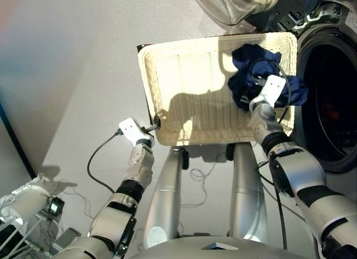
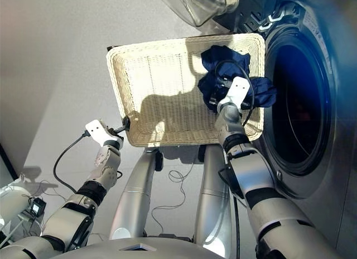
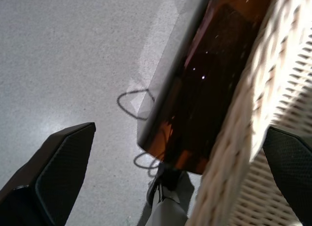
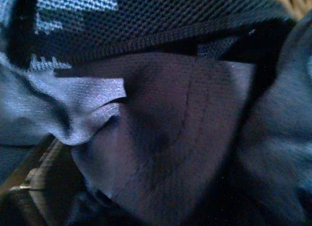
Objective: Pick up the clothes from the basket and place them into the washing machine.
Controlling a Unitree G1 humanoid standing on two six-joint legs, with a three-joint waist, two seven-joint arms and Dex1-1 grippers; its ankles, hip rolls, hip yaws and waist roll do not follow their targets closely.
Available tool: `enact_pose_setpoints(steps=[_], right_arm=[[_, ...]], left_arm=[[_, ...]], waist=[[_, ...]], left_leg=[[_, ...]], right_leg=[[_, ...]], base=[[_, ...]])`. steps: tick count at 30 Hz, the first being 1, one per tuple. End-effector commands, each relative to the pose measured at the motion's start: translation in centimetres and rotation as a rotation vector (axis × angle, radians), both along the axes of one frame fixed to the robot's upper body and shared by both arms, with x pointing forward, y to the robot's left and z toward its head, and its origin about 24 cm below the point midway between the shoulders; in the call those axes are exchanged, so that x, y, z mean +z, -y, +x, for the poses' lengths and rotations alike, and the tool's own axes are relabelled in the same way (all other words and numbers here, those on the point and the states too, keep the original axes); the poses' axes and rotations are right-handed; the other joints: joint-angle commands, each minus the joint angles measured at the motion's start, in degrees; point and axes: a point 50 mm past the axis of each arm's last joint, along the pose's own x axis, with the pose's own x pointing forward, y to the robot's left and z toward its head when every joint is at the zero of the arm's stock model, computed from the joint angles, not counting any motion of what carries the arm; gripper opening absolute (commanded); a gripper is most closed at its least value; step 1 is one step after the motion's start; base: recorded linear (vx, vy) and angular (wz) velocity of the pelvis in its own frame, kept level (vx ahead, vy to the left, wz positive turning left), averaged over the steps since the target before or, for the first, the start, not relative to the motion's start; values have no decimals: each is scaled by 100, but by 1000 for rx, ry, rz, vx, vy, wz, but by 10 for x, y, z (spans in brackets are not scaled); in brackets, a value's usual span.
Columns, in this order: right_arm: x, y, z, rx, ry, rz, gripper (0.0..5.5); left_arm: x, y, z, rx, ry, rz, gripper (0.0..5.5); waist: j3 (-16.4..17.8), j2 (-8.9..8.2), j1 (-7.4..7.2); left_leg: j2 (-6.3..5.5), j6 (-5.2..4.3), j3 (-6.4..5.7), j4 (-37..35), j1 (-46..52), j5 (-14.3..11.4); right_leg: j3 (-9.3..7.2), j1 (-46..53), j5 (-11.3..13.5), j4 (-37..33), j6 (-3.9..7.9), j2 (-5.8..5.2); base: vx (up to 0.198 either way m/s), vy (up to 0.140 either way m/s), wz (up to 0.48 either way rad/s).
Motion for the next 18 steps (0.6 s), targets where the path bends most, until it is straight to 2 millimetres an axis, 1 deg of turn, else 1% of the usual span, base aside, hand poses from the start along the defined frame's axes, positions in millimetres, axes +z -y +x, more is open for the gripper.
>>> enact_pose_setpoints(steps=[1, 3, 6, 8, 9, 11, 12, 13, 14, 15, 16, 17, 18], right_arm=[[23, 27, 3, -101, 53, 27, 0], [19, 24, 2, -94, 46, 19, 0], [10, 19, -1, -90, 46, 54, 0], [7, 17, -2, -94, 54, 77, 0], [2, 17, -5, -103, 65, 108, 0], [1, 17, -6, -116, 78, 119, 0], [1, 17, -9, -133, 103, 114, 0], [1, 18, -11, -151, 121, 132, 0], [0, 17, -11, -152, 119, 132, 0], [7, 21, -13, -176, 159, 70, 0], [7, 20, -14, -178, 158, 67, 0], [12, 26, -19, -223, 207, 43, 0], [17, 31, -23, -261, 244, 9, 0]], left_arm=[[3, -28, -5, 80, 19, 19, 550], [2, -26, -5, 74, 16, 21, 550], [4, -26, -3, 81, 22, 18, 550], [4, -27, -3, 87, 23, 16, 550], [4, -26, -3, 91, 27, 11, 550], [4, -27, -4, 96, 26, 11, 550], [1, -28, -6, 107, 17, 8, 550], [-1, -27, -8, 111, 11, 4, 550], [-2, -27, -8, 111, 10, 4, 550], [-4, -29, -10, 130, 2, 1, 550], [-4, -29, -10, 130, 1, 1, 550], [-7, -29, -12, 144, -6, 4, 550], [-8, -29, -14, 154, -7, 5, 550]], waist=[[-10, 184, 103], [-42, 150, 76], [-101, 110, 12], [-108, 94, -9], [-132, 78, -45], [-123, 69, -68], [-121, 58, -138], [-115, 56, -167], [-104, 53, -165], [-110, 48, -237], [-96, 48, -238], [-105, 49, -314], [-74, 38, -368]], left_leg=[[-56, 289, 53, 897, -32, -937], [-68, 290, 69, 874, 24, -942], [-71, 287, 88, 748, 200, -937], [-74, 286, 104, 672, 294, -925], [-64, 277, 125, 525, 460, -913], [-57, 273, 135, 410, 589, -884], [-41, 263, 185, 226, 772, -843], [-35, 256, 209, 114, 886, -813], [-33, 256, 210, 91, 917, -803], [-12, 246, 262, -131, 1098, -737], [-10, 246, 263, -158, 1132, -724], [-26, 228, 313, -318, 1286, -674], [-51, 247, 387, -427, 1307, -470]], right_leg=[[66, 302, -209, -94, 531, 105], [59, 360, -207, -131, 524, 103], [55, 528, -168, -243, 533, 95], [58, 619, -145, -316, 539, 96], [78, 760, -110, -476, 547, 87], [81, 878, -64, -603, 557, 88], [106, 1047, 32, -841, 581, 87], [108, 1150, 76, -967, 596, 90], [108, 1179, 87, -988, 596, 93], [153, 1336, 181, -1213, 619, 112], [153, 1367, 193, -1236, 620, 115], [192, 1509, 275, -1459, 647, 140], [185, 1537, 512, -1630, 627, 127]], base=[[0, 0, 0], [0, 0, 0], [0, 0, 0], [0, 0, 0], [0, 0, 0], [-5, 26, -39], [-15, 74, -96], [-16, 60, -156], [-20, 60, -218], [-16, 38, -242], [-25, 79, -243], [-123, 73, -204], [-127, 89, -212]])
